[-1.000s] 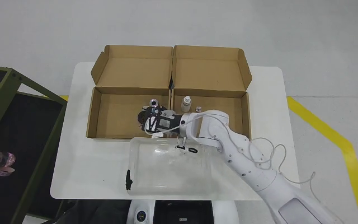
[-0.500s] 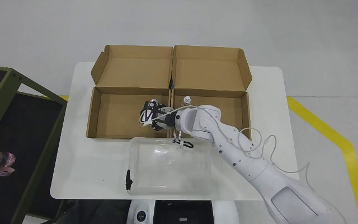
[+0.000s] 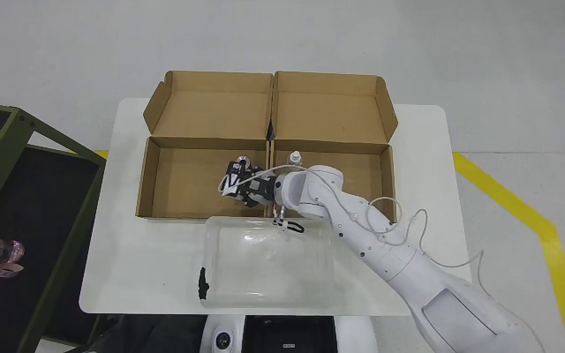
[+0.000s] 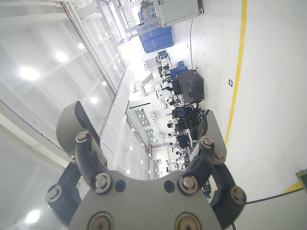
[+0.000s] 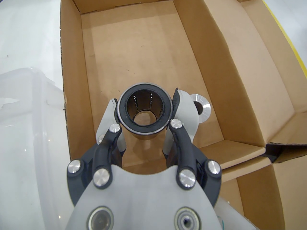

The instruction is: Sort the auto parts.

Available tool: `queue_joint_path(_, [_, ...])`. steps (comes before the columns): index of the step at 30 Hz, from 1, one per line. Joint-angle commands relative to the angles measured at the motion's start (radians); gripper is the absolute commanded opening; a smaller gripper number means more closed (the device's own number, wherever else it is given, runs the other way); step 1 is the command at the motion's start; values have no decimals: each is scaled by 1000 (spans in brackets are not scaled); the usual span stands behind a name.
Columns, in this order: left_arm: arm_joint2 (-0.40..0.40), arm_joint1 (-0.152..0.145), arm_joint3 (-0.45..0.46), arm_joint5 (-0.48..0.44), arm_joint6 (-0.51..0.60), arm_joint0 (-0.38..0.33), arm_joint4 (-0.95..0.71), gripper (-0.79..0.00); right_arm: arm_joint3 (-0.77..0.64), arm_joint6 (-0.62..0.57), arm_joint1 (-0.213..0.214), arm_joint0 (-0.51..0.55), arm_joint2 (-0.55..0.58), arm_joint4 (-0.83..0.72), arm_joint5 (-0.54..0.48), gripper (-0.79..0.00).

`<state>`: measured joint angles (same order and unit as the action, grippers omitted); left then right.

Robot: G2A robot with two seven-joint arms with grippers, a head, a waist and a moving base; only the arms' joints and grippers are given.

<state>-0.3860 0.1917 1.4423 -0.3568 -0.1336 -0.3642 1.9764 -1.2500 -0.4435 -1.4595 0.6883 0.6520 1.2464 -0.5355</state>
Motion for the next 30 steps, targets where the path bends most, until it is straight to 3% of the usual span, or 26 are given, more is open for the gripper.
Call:
queue_joint_path(1, [0, 0, 0, 0, 0, 0, 0, 0, 8, -2, -2, -1, -2, 3, 0, -662])
queue_joint_path(3, [0, 0, 0, 0, 0, 0, 0, 0, 15, -5, -5, -3, -3, 6, -1, -591])
queue_joint_path(10, [0, 0, 0, 0, 0, 0, 0, 0, 27, -11, -10, -2, 0, 19, -9, -471])
queue_joint_path(11, [0, 0, 0, 0, 0, 0, 0, 0, 26, -13, -10, -1, 2, 20, -9, -437])
queue_joint_path(13, [0, 0, 0, 0, 0, 0, 0, 0, 21, -18, -10, 1, 6, 25, -10, -292])
queue_joint_path(16, [0, 0, 0, 0, 0, 0, 0, 0, 10, -23, -9, 4, 14, 28, -16, -185])
queue_joint_path(30, [0, 0, 0, 0, 0, 0, 0, 0, -167, -17, 7, 28, 77, 50, -53, -139])
